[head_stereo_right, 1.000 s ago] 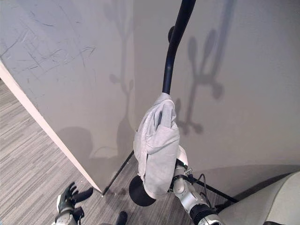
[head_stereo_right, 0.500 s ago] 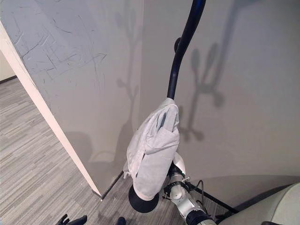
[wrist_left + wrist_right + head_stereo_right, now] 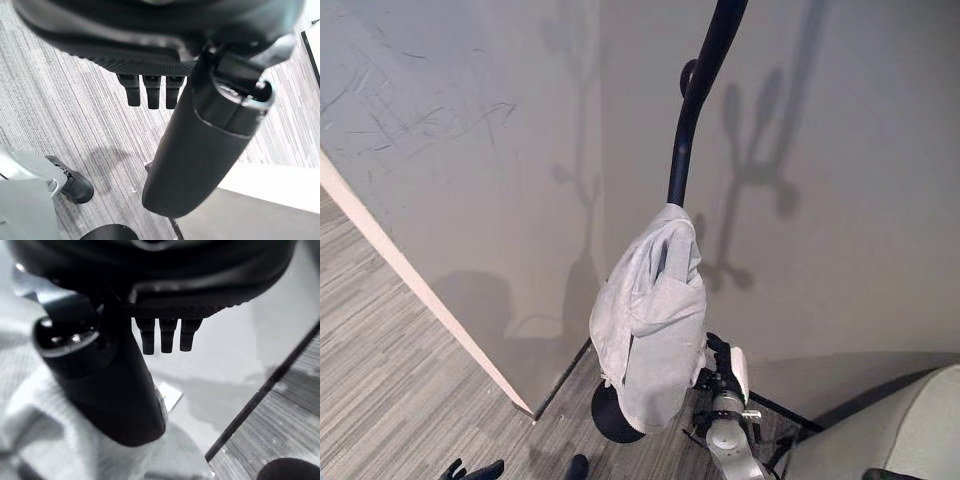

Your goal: Hang the clothes on the sofa on the clothes rack.

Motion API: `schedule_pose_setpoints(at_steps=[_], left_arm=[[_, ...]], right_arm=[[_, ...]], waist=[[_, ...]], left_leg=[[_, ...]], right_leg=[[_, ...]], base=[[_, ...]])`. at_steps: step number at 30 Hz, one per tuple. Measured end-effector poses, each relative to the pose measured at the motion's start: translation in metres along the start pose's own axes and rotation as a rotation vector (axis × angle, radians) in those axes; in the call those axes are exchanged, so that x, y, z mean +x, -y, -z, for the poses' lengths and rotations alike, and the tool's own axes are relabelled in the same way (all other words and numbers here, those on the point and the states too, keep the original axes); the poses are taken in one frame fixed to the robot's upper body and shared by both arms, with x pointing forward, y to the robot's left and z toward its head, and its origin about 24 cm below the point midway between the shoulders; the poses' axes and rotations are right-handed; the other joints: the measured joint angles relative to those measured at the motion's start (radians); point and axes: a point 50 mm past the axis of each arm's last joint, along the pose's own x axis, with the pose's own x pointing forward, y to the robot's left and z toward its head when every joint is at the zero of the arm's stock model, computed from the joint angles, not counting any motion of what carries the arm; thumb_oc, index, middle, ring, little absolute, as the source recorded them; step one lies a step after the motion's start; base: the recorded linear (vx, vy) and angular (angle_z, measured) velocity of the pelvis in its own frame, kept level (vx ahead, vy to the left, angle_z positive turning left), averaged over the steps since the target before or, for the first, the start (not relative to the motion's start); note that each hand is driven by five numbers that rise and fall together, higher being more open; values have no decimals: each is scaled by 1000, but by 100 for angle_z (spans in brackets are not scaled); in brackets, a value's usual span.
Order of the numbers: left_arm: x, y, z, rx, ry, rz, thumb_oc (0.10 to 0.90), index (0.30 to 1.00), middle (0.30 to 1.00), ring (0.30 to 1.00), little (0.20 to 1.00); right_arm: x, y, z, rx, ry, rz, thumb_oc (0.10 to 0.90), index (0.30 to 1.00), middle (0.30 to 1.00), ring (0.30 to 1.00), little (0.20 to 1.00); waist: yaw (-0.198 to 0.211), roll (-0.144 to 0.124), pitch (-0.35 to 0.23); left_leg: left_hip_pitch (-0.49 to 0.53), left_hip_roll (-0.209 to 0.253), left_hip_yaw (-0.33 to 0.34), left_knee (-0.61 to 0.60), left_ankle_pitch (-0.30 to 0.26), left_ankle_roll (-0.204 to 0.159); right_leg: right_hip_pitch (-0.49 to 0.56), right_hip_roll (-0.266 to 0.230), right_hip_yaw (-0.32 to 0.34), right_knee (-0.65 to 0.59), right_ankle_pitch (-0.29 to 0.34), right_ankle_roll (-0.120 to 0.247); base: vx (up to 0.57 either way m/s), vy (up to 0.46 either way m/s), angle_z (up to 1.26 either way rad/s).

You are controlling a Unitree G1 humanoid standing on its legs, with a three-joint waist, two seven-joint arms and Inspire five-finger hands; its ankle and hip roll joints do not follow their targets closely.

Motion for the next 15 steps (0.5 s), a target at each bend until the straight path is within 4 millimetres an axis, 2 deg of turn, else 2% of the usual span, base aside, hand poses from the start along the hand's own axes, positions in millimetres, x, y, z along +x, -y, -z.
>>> schedule_pose_setpoints(at_steps=[3,5,6,7,9,11,12,15], left_arm=[[0,-5,6,-22,-32,-15,800,900,900,900,900],[-1,-8,11,-44,-68,-27,800,900,900,900,900],[-1,-5,11,-59,-72,-18,800,900,900,900,900],[-1,-1,11,-77,-81,-7,800,900,900,900,900],[-1,1,13,-81,-93,7,800,900,900,900,900],[-2,0,15,-90,-107,6,800,900,900,900,900],[-2,0,17,-108,-117,10,800,900,900,900,900],[-2,2,19,-104,-130,44,800,900,900,900,900]], right_arm=[[-7,-1,15,260,-97,68,800,900,900,900,900],[-12,-9,36,520,-246,165,800,900,900,900,900],[-20,-8,54,594,-348,222,800,900,900,900,900],[-32,-7,78,753,-491,327,800,900,900,900,900],[-58,-4,108,865,-652,451,800,900,900,900,900],[-78,-3,127,931,-742,498,800,900,900,900,900],[-95,-5,140,975,-815,501,800,900,900,900,900],[-114,-11,151,1000,-875,401,800,900,900,900,900]], waist=[[-25,-2,-1],[-40,-6,-2],[-45,-6,-2],[-44,-5,-2],[-48,-3,-1],[-59,6,2],[-73,9,2],[-80,15,2]], left_leg=[[7,4,15,0,-6,1],[14,7,26,0,-10,0],[16,8,28,0,-13,-3],[16,7,30,0,-16,-6],[17,7,33,0,-16,-4],[19,9,39,0,-16,-2],[20,10,42,1,-16,-2],[22,16,55,1,-16,-3]], right_leg=[[1,0,19,0,0,0],[4,0,29,0,0,0],[5,-1,31,0,0,0],[4,-1,34,0,-1,-1],[4,-2,40,0,-1,-1],[3,-2,46,0,-1,-1],[3,-2,48,0,-1,-1],[0,1,60,0,-1,-1]], base=[[-7,7,-21],[10,2,-14],[11,4,-9],[10,4,-6],[-4,6,-7],[-26,6,-10],[-32,5,-9],[-19,6,-12]])
